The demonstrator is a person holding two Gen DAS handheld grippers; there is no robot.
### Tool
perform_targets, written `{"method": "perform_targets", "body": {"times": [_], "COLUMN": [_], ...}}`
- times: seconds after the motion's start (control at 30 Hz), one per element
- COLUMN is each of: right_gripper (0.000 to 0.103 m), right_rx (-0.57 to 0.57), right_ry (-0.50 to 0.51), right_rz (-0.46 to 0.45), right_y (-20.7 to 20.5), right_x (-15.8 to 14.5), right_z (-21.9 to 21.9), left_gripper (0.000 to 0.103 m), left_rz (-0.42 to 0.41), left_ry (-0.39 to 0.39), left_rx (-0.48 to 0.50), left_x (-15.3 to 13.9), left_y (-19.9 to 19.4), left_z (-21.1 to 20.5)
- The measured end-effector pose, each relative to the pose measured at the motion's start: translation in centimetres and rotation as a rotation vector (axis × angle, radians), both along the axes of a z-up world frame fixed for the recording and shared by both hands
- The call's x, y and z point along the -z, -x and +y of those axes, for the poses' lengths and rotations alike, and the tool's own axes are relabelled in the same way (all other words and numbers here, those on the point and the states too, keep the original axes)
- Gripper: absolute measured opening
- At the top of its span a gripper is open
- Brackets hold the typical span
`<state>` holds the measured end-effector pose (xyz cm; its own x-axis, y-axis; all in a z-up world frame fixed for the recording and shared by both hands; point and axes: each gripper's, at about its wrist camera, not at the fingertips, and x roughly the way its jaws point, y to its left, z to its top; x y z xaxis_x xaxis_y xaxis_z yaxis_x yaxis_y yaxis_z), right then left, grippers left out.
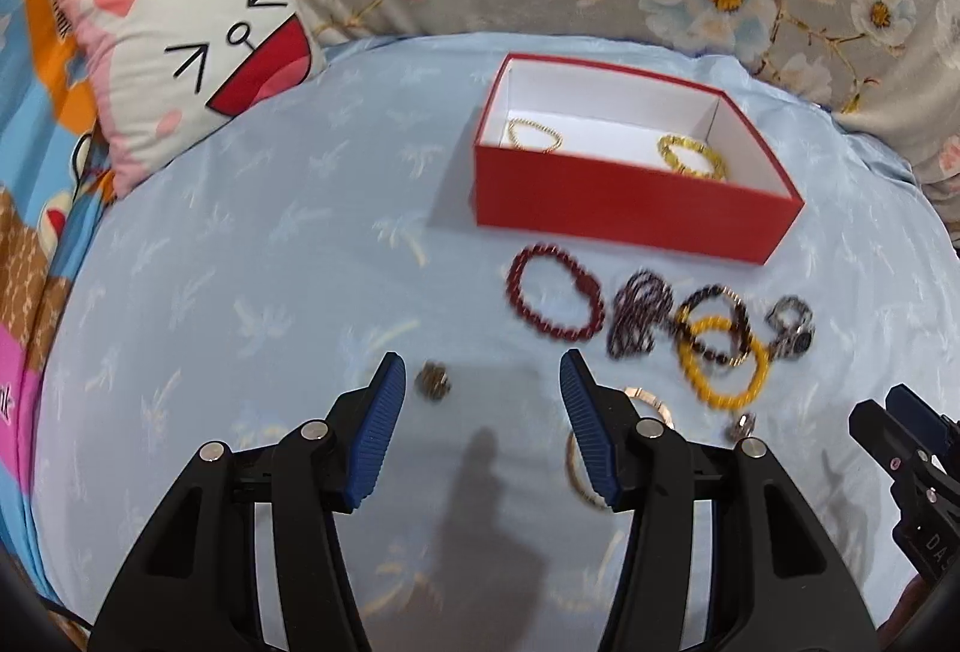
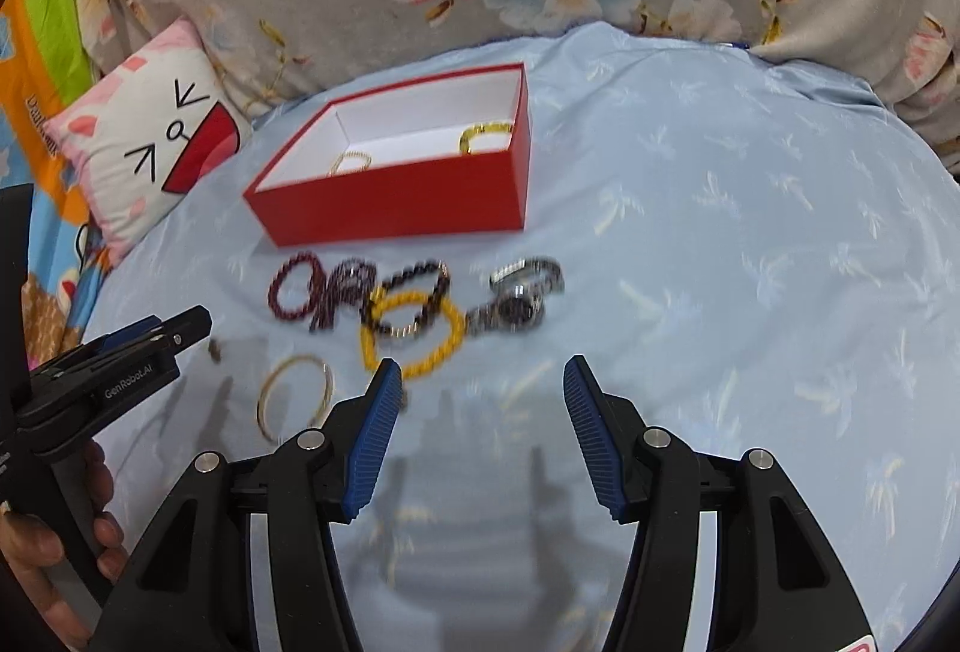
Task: Organize jewelry
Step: 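Move both tools back over the small dark ring and cluster ring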
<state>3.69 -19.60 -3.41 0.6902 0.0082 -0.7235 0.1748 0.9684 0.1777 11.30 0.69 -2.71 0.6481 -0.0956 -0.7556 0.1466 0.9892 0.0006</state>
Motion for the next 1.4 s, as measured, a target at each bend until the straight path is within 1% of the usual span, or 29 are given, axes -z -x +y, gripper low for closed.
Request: {"method": "perform_targets", "body": {"times": [0.17,0.3,0.53,0.67,0.7,0.73,0.83,1.17,1.4], "right_gripper": [0.055,0.055,0.055,0.055,0.055,0.055,0.055,0.055,0.055], "right_rx": [-0.02,-0.035,-0.045,-0.045,-0.044,-0.042,-0.036,-0.012,-0.058], "right_ry": [0.013,0.034,0.033,0.036,0.038,0.041,0.041,0.045,0.038], "right_rz": [0.025,0.03,0.036,0.037,0.037,0.037,0.039,0.041,0.045], "right_y": [1.7,2.3,2.5,2.5,2.4,2.5,2.3,0.6,-1.0], "right_x": [1.3,1.6,1.9,1.9,1.9,1.9,2.0,2.0,2.4], "right_z": [1.4,2.0,2.4,2.4,2.4,2.3,2.2,1.1,2.2], "left_gripper": [0.051,0.051,0.051,0.052,0.054,0.057,0.057,0.057,0.057], "left_rz": [0.034,0.047,0.054,0.056,0.055,0.052,0.046,0.029,0.035], "left_ry": [0.0,0.003,0.032,0.046,0.045,0.042,0.027,0.014,0.007], "left_rx": [-0.004,-0.013,-0.028,-0.01,-0.001,0.004,0.005,-0.066,-0.071], "left_x": [1.9,3.0,3.4,3.3,3.3,3.3,3.5,3.4,3.8], "left_y": [2.1,3.3,3.9,3.9,3.9,3.9,3.4,-0.7,-1.5], "left_z": [1.5,2.6,4.4,3.7,3.3,2.9,2.1,2.6,2.6]}}
